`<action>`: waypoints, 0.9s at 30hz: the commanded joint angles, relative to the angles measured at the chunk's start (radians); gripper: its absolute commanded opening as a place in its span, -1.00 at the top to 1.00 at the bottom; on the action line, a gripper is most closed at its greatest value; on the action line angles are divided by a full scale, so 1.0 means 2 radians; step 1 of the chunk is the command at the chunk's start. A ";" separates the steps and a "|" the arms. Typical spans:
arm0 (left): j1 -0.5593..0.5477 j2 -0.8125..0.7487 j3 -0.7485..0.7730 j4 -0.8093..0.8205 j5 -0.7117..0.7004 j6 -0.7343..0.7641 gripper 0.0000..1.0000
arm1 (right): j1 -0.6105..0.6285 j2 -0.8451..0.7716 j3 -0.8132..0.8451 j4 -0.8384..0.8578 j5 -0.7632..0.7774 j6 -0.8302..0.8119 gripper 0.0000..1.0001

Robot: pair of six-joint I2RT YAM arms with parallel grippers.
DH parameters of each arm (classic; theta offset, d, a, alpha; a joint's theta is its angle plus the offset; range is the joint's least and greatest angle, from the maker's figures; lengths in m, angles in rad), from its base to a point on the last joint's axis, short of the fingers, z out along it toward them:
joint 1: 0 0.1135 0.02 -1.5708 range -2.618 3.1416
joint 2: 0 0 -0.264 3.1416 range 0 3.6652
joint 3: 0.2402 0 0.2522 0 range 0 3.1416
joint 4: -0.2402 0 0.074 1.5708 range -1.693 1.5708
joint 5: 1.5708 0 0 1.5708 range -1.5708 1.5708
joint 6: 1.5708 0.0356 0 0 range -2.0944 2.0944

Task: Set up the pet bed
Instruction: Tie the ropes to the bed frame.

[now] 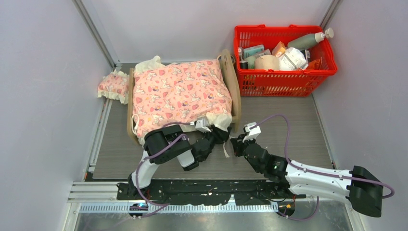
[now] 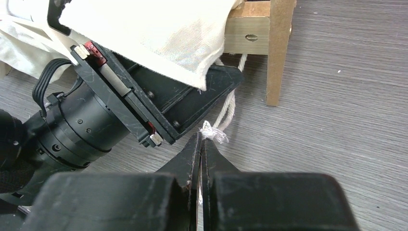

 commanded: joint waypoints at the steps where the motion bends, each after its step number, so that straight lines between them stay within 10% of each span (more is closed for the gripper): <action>1: 0.007 0.007 0.018 0.004 0.000 0.009 0.07 | 0.002 -0.013 0.004 0.005 0.008 -0.006 0.89; 6: 0.008 -0.013 -0.008 0.004 0.017 0.001 0.99 | 0.002 -0.017 0.003 0.005 0.020 -0.010 0.90; 27: -0.011 -0.130 -0.119 0.004 0.064 0.049 1.00 | -0.094 0.139 0.080 0.140 -0.126 -0.081 0.90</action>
